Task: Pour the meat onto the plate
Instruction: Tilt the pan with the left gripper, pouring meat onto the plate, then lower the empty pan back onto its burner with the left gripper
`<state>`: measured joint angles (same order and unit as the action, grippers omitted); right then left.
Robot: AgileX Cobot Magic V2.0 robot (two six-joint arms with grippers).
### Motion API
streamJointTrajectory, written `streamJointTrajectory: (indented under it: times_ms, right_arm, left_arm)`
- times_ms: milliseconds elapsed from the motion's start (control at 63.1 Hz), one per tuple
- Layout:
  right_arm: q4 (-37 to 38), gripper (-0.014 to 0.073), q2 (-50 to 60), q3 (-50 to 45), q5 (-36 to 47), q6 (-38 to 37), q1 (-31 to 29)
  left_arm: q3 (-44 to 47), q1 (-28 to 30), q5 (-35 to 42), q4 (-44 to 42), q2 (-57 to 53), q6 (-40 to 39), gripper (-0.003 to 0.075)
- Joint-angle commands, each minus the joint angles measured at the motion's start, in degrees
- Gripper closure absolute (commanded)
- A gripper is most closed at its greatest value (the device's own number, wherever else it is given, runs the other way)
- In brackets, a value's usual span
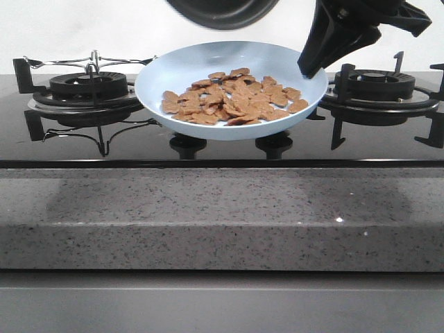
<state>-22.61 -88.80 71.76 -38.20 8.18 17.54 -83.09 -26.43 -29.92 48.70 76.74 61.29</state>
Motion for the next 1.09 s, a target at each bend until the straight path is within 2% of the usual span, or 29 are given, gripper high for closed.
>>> streamJointTrajectory:
  times_ms: [0, 190, 365, 523, 666, 1078]
  right_arm:
    - [-0.9, 0.0651, 2.7, 1.5, 2.6, 0.4, 0.1]
    - [-0.9, 0.0651, 2.7, 1.5, 2.6, 0.4, 0.1]
    - [-0.9, 0.0651, 2.7, 1.5, 2.6, 0.4, 0.1]
    - [-0.9, 0.0651, 2.6, 1.5, 2.6, 0.4, 0.1]
    - [-0.9, 0.0651, 2.6, 1.5, 2.6, 0.4, 0.1]
    - [-0.9, 0.0651, 2.6, 1.5, 2.6, 0.4, 0.1]
  left_arm:
    - [-2.2, 2.3, 5.1, 8.9, -3.0, -2.1, 0.0741]
    - [-2.2, 13.8, 0.3, 20.5, -3.0, -14.2, 0.0741]
    - [-2.2, 29.7, -13.8, 33.7, -0.3, -20.8, 0.0741]
    - [-2.2, 40.7, -27.0, 42.8, 5.1, -26.6, 0.0741]
    - [-2.2, 45.0, -32.3, 48.1, 12.3, -29.7, 0.0741]
    - [-2.2, 46.6, -29.9, 51.2, 24.9, -30.5, 0.0741]
